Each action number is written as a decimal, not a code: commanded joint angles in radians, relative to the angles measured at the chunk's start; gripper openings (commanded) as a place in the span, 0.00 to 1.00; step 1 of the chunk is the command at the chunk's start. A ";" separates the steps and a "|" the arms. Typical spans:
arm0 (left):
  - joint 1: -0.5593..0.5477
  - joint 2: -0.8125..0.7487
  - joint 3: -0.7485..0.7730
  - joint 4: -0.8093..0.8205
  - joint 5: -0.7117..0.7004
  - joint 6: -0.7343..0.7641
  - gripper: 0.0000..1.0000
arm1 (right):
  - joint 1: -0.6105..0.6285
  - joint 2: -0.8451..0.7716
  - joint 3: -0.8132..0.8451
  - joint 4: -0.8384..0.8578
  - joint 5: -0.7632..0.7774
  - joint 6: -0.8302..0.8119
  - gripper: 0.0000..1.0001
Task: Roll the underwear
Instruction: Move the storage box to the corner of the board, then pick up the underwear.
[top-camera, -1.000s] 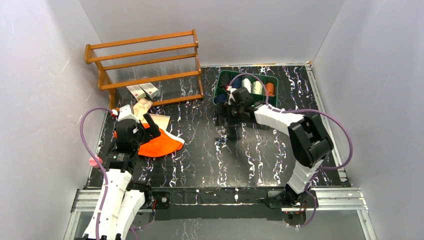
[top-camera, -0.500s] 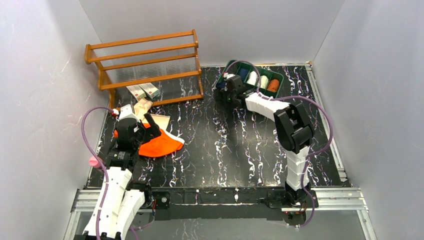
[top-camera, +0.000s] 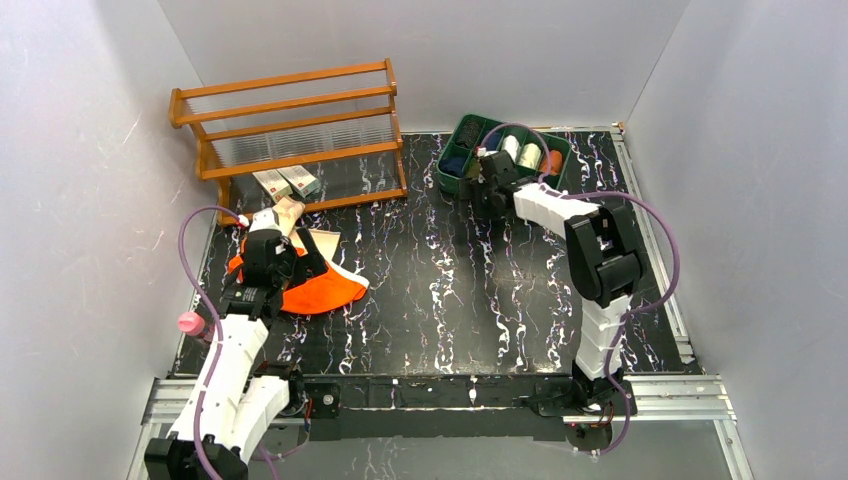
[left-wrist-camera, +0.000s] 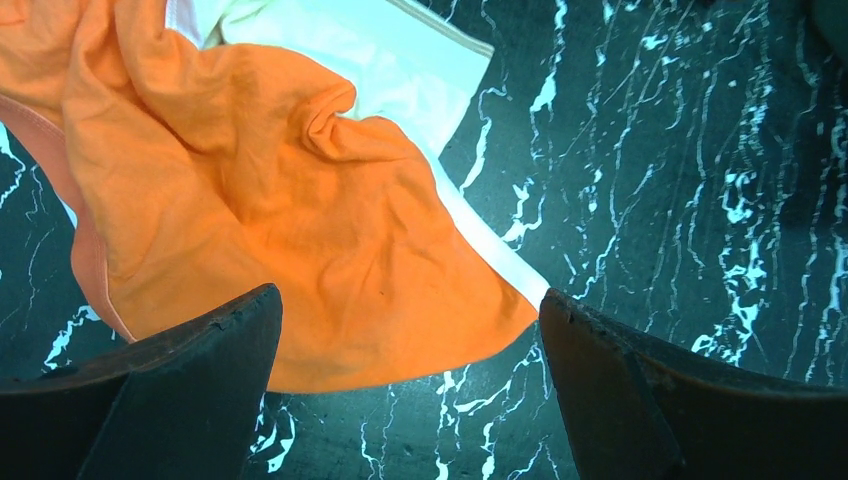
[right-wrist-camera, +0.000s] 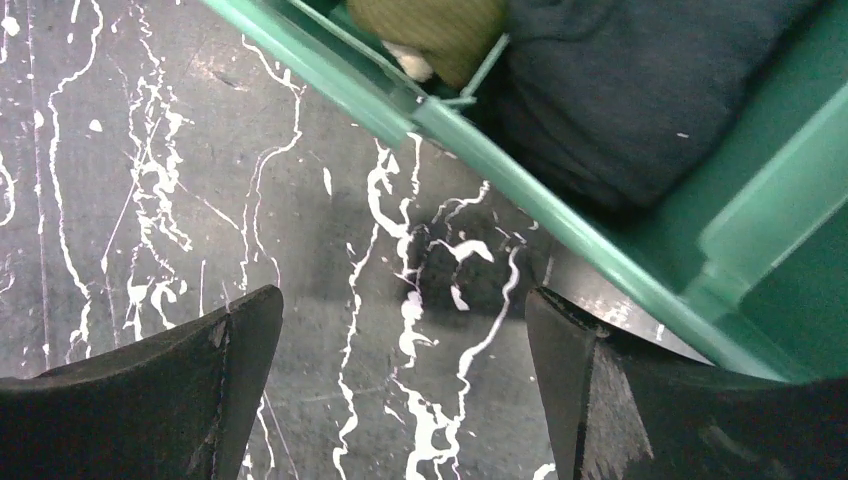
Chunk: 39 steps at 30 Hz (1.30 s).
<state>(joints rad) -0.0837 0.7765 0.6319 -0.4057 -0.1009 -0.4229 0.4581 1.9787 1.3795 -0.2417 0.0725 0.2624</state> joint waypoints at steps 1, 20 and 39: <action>-0.003 0.061 0.017 -0.046 -0.047 -0.026 0.98 | -0.017 -0.126 -0.029 0.009 -0.163 0.028 0.99; -0.143 0.328 0.055 -0.046 0.115 -0.084 0.69 | 0.197 -0.378 -0.424 0.233 -0.426 0.414 0.98; -0.456 0.612 0.152 0.060 -0.142 0.001 0.57 | 0.218 -0.752 -0.660 0.161 -0.006 0.539 0.96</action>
<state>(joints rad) -0.5311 1.3831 0.7486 -0.3429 -0.1540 -0.4380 0.6800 1.2902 0.7340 -0.0497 -0.0327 0.7934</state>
